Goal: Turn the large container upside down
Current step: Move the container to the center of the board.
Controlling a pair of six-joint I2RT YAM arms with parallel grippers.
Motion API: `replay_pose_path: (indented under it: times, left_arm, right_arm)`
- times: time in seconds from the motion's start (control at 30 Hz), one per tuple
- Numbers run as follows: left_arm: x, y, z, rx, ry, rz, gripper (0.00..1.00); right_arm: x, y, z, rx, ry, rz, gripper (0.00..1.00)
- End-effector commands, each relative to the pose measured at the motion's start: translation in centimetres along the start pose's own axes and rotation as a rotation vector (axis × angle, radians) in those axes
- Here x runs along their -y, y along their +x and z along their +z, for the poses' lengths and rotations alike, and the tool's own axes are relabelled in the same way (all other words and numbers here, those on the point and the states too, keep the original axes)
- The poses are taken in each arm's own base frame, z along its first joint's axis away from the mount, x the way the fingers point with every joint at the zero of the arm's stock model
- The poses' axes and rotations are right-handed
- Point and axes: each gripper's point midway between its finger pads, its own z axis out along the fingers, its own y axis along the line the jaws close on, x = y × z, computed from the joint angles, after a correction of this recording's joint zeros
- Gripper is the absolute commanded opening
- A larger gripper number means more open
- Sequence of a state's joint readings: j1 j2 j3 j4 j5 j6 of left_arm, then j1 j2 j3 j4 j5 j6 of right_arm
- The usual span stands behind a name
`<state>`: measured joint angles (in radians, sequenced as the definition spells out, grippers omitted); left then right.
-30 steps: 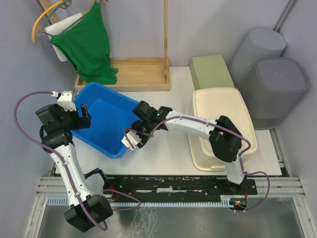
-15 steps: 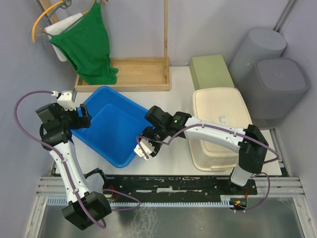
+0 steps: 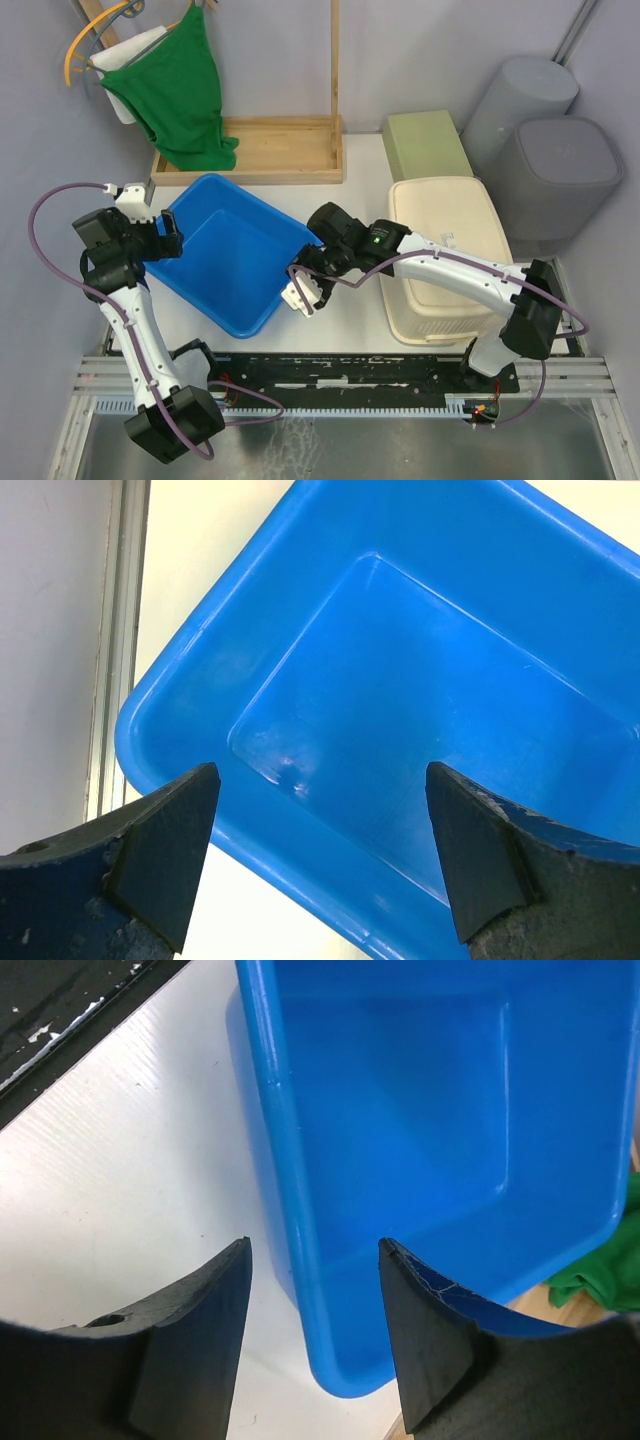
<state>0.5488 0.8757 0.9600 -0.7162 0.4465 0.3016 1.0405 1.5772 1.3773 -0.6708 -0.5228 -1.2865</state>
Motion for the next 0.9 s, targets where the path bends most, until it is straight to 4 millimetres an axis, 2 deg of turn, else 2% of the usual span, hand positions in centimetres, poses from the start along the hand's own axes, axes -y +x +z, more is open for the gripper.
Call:
replay_pose_path:
  times: [0.0,0.13,0.27,0.33,0.37,0.4,0.43,0.47,0.5,0.53,0.57,0.67,0.87]
  left_arm:
    - [-0.2,-1.4,-0.7,0.048,-0.023,-0.019,0.91]
    - [0.0,-1.5,-0.7,0.049,-0.011,-0.018,0.92]
    - [0.1,-1.6,-0.8,0.047,-0.004,-0.025,1.0]
    - [0.4,-2.1,-1.2,0.06,0.005,-0.013,0.99]
    - [1.7,-2.6,-1.8,0.068,0.078,0.025,0.98]
    - [4.5,-2.6,-3.0,0.068,0.233,0.1,0.89]
    - [8.0,-3.2,-4.9,0.102,0.436,0.166,0.88]
    - [10.2,-3.5,-6.6,0.125,0.56,0.211,0.93]
    - [11.8,-3.7,-8.3,0.144,0.647,0.246,0.99]
    - [13.0,-3.6,-9.7,0.155,0.721,0.296,0.99]
    - [13.8,-3.4,-10.2,0.142,0.755,0.31,0.99]
    - [14.9,-2.4,-10.3,0.084,0.789,0.391,0.99]
    - [11.5,-4.8,-7.7,0.131,0.51,0.291,0.99]
  right_arm:
    - [2.6,-2.0,-1.7,0.038,0.074,-0.037,0.62]
    - [2.2,-1.7,-1.8,0.034,0.07,-0.03,0.62]
    - [2.6,-1.4,-2.3,0.027,0.085,-0.026,0.62]
    - [2.8,-1.4,-2.8,0.025,0.098,-0.027,0.62]
    - [2.8,-1.3,-3.1,0.023,0.103,-0.025,0.62]
    - [2.9,-1.0,-3.3,0.019,0.107,-0.021,0.62]
    - [9.8,3.3,-7.3,-0.146,0.618,0.566,0.62]
    - [0.3,6.7,-6.8,-0.397,0.341,0.754,0.81]
    - [-0.9,7.2,-7.2,-0.431,0.31,0.781,0.97]
    - [-1.0,7.3,-7.3,-0.434,0.307,0.788,0.99]
    - [-1.0,7.4,-7.4,-0.433,0.306,0.793,1.0]
    - [-1.1,7.6,-7.3,-0.43,0.3,0.805,1.0]
    - [-0.9,7.6,-7.1,-0.428,0.298,0.819,1.0]
